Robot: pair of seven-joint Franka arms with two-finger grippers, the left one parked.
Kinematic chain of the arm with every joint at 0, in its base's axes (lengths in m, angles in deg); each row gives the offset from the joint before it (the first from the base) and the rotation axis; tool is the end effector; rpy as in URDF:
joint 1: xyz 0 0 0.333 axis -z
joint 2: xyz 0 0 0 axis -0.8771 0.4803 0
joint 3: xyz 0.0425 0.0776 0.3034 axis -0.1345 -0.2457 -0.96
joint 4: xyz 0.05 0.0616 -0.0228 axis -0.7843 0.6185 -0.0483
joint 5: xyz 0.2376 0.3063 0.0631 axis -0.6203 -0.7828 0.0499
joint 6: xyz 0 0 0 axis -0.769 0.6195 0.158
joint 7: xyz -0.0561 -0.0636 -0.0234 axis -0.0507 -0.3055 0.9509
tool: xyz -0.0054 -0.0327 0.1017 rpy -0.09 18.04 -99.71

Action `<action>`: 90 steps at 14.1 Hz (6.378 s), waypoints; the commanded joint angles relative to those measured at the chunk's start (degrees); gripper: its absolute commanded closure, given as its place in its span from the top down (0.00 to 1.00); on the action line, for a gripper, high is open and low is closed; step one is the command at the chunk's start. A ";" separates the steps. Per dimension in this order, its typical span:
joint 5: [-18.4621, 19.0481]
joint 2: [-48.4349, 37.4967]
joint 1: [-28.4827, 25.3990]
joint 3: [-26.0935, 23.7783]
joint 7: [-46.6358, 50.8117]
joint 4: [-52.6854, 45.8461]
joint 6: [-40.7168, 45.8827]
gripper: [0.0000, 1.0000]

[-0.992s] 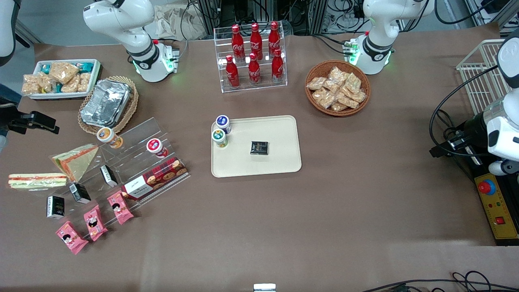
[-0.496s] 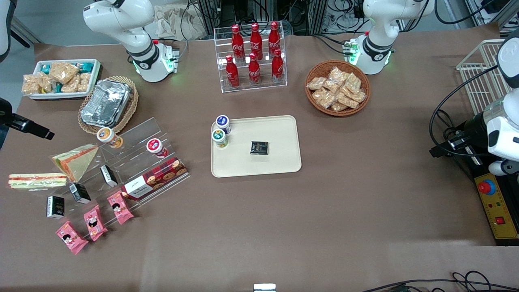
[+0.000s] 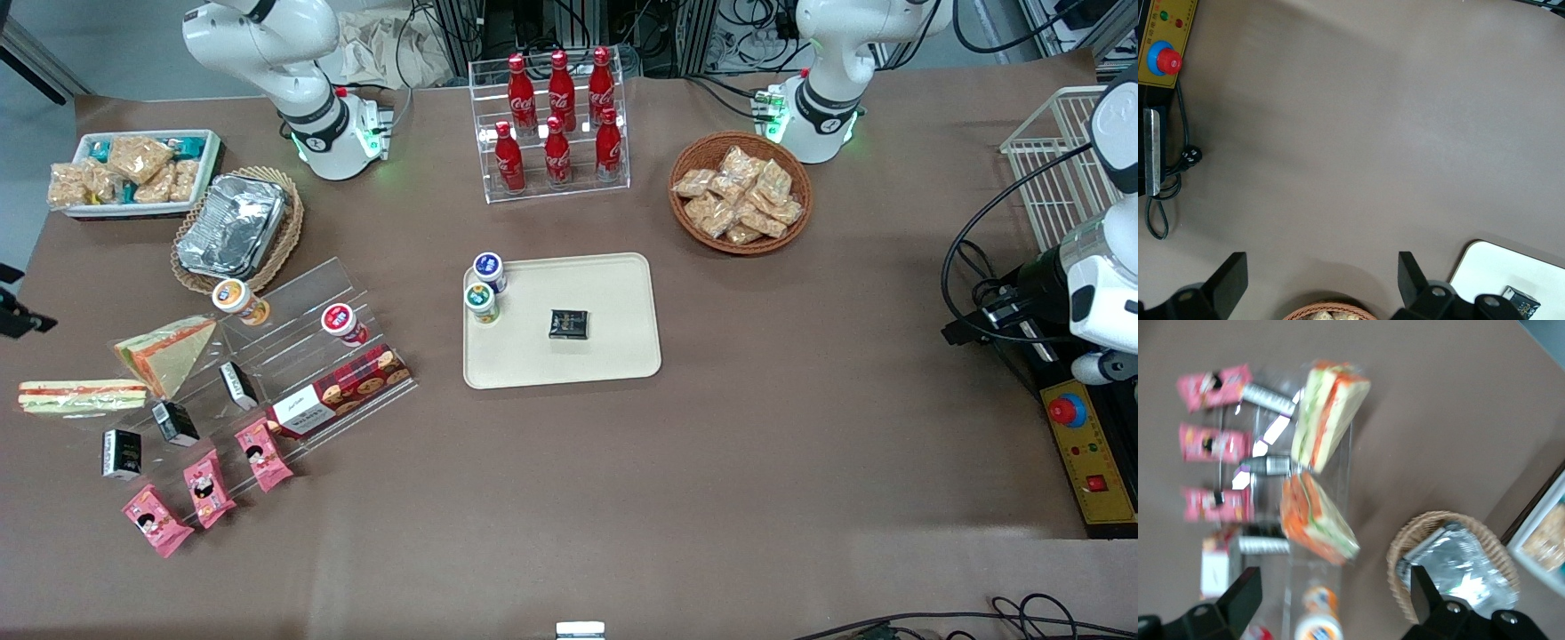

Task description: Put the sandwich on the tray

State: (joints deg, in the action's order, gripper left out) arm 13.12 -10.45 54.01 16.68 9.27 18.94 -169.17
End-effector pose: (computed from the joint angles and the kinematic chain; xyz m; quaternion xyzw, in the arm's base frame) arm 0.5550 -0.1859 0.5362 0.8705 -0.4902 -0.0221 0.0379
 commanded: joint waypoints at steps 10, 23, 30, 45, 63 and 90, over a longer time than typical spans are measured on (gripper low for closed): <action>-3.87 18.69 6.49 0.81 12.26 -3.14 -21.99 0.99; -9.59 23.80 7.46 0.72 18.60 -2.70 -27.88 0.48; -9.59 19.68 8.43 0.72 7.02 -3.22 -27.19 0.02; -8.72 10.88 7.11 -18.59 -2.23 -14.30 -4.17 0.00; 1.13 22.65 -24.00 -26.00 -28.83 -12.46 -17.40 0.00; -10.91 34.96 -31.92 -27.23 -90.40 -7.53 -31.31 0.99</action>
State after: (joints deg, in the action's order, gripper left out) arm 3.90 25.32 21.88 -10.48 -80.24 11.05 -199.86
